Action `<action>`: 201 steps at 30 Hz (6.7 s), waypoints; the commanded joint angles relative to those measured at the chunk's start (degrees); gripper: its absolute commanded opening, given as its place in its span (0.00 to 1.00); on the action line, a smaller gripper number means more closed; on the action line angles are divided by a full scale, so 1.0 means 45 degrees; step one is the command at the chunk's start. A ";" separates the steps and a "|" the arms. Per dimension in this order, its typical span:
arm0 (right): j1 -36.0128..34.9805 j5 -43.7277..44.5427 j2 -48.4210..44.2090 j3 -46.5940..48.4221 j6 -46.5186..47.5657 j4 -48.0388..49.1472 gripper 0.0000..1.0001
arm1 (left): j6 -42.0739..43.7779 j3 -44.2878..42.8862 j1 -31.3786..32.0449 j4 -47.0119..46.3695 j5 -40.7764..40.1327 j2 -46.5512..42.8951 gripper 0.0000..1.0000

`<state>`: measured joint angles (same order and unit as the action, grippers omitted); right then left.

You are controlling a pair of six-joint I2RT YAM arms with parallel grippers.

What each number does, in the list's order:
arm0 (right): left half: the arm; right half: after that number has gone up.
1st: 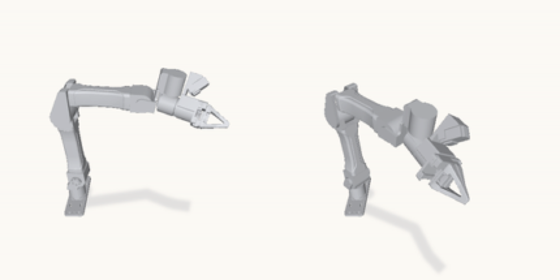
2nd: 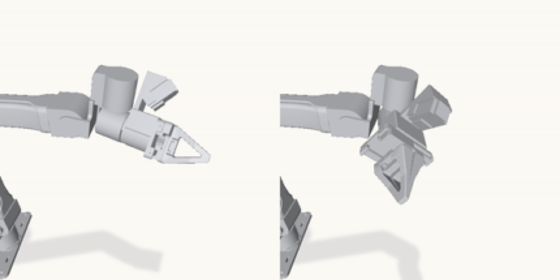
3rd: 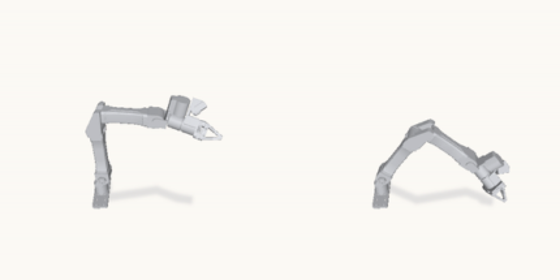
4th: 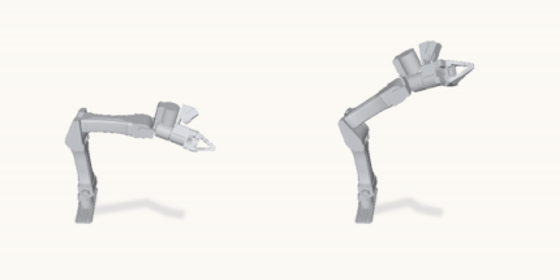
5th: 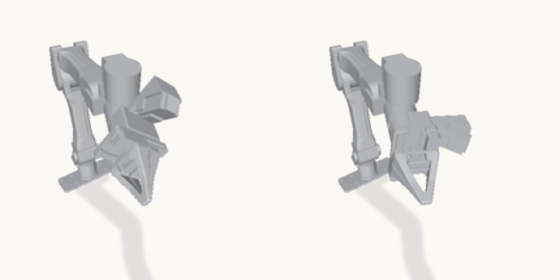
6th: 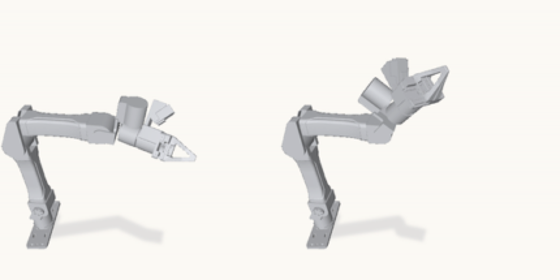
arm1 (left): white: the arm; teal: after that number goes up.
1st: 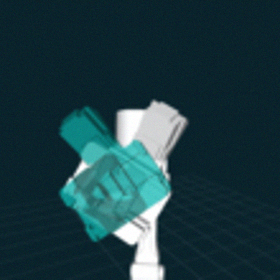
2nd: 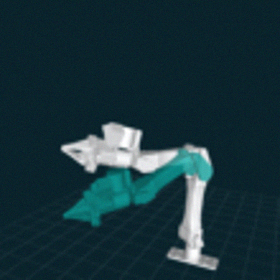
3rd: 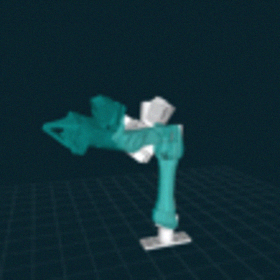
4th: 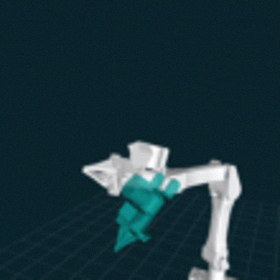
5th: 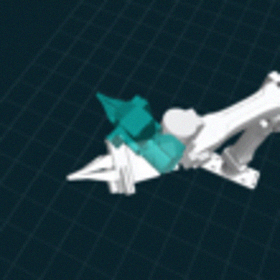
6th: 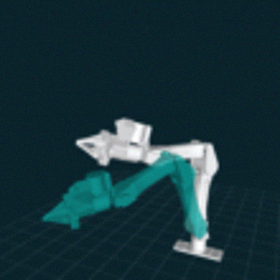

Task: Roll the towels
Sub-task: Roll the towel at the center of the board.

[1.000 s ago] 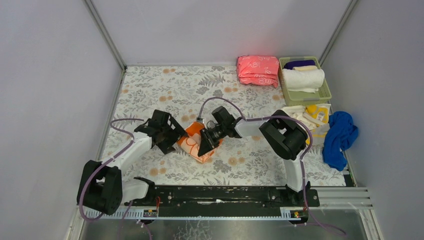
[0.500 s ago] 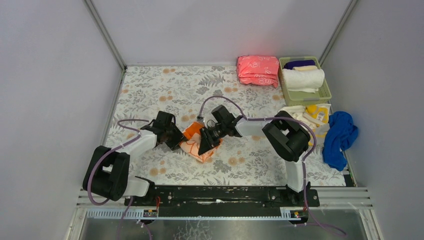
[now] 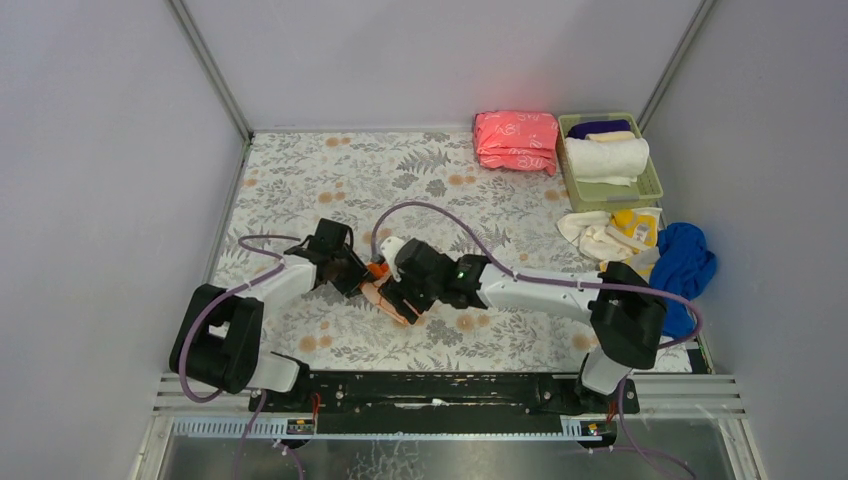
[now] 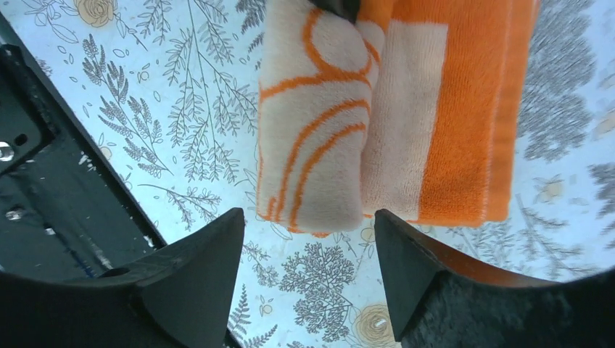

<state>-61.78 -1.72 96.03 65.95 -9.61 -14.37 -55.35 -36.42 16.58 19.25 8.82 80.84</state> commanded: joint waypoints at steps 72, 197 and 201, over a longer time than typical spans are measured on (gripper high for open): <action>0.3715 -0.7598 0.2112 -0.3520 -0.4450 0.4266 0.46 | 0.0872 -0.0777 0.0923 0.1214 -0.1644 0.2034 0.34; -0.1646 0.2616 0.2556 0.0238 -0.0349 -0.1060 0.56 | 0.1124 -0.0581 0.1490 0.1476 -0.1506 0.1734 0.66; -0.0655 0.0107 0.1857 -0.0871 -0.0710 -0.0224 0.49 | 0.1002 -0.0596 0.1402 0.1447 -0.1173 0.1173 0.72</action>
<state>-68.79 12.75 106.65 67.00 -9.32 -16.23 -51.86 -42.26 22.65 18.02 4.08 85.76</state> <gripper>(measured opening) 0.545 0.696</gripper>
